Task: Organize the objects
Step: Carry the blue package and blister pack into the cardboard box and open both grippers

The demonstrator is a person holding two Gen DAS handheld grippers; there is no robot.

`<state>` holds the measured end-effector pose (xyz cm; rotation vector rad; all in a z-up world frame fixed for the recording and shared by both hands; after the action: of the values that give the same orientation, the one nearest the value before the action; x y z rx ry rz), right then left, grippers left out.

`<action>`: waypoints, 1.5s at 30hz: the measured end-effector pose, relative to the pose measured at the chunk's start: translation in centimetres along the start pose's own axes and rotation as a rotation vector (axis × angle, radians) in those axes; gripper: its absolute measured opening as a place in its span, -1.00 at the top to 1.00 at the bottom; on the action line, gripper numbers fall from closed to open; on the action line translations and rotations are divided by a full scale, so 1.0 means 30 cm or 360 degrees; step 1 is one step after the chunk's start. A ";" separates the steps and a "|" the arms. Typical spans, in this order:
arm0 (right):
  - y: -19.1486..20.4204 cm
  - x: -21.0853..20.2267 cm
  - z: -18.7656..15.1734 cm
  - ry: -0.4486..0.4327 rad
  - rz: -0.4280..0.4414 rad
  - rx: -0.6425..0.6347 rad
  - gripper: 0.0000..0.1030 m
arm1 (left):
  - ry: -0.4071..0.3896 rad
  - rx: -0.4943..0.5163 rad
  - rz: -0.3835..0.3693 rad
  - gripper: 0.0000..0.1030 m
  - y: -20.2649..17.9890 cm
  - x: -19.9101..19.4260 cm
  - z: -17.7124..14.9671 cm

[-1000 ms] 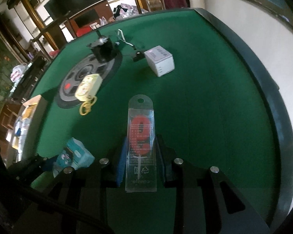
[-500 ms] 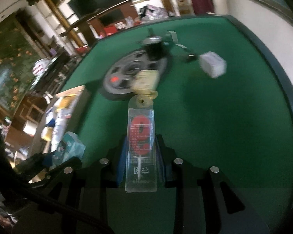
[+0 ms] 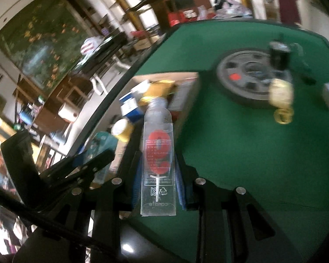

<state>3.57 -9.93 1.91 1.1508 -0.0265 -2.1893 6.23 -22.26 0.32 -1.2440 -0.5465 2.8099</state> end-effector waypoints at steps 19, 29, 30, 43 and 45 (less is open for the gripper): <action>0.187 0.316 -0.051 0.0206 -0.0224 -0.0319 0.51 | -0.0015 -0.0094 0.0149 0.30 0.235 0.107 -0.001; 0.195 0.354 -0.080 0.0197 -0.0326 -0.0418 0.50 | -0.0062 -0.0083 0.0188 0.29 0.255 0.095 0.006; 0.200 0.354 -0.083 0.0195 -0.0341 -0.0434 0.50 | -0.0069 -0.0080 0.0191 0.28 0.256 0.093 0.010; 0.223 0.346 -0.100 0.0140 -0.0476 -0.0558 0.50 | -0.0079 -0.0097 0.0180 0.26 0.256 0.093 0.020; 0.227 0.343 -0.104 0.0138 -0.0491 -0.0573 0.50 | -0.0077 -0.0093 0.0174 0.26 0.254 0.094 0.020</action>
<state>5.46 -20.17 -5.43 1.0942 0.5943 -2.2777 4.82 -29.15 -3.79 -1.2563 -0.5843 2.9416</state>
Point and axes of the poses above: each gripper's, at about its wrist camera, not at the fingertips, and x roughly the way its jaws point, y to its left, z to its top, the point moved 9 cm from there along x, roughly the way its jaws point, and after that the axes turned 12 degrees about -x, right-handed, at the moved point
